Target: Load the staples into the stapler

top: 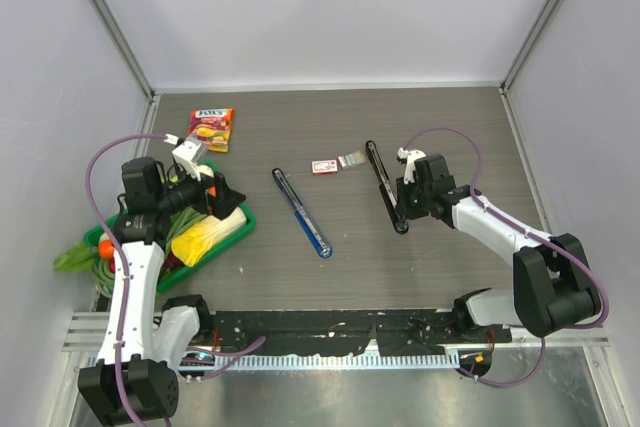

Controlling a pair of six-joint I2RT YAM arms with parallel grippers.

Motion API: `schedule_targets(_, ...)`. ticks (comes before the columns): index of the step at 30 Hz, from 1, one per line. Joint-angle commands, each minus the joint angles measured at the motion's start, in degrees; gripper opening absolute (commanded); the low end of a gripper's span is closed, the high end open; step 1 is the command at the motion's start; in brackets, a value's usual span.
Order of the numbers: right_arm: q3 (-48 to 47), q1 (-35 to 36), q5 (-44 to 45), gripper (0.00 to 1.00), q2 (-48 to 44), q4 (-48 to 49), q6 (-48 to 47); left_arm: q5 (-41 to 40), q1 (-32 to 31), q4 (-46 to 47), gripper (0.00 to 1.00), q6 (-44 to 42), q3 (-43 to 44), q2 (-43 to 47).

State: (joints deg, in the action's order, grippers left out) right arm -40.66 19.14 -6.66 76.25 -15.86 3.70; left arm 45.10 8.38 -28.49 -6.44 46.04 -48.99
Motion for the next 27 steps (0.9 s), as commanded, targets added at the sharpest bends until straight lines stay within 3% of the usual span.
schedule_targets(1, -0.2, 0.1, 0.9, 0.18, -0.7, 1.4, 0.5, 1.5, 0.4, 2.7, 1.0, 0.0, -0.3, 0.5)
schedule_targets(27, -0.3, 0.0, 2.8, 0.18, 1.2, 1.4, 0.1, 1.5, 0.4, 2.7, 1.0, -0.1, -0.3, 0.5)
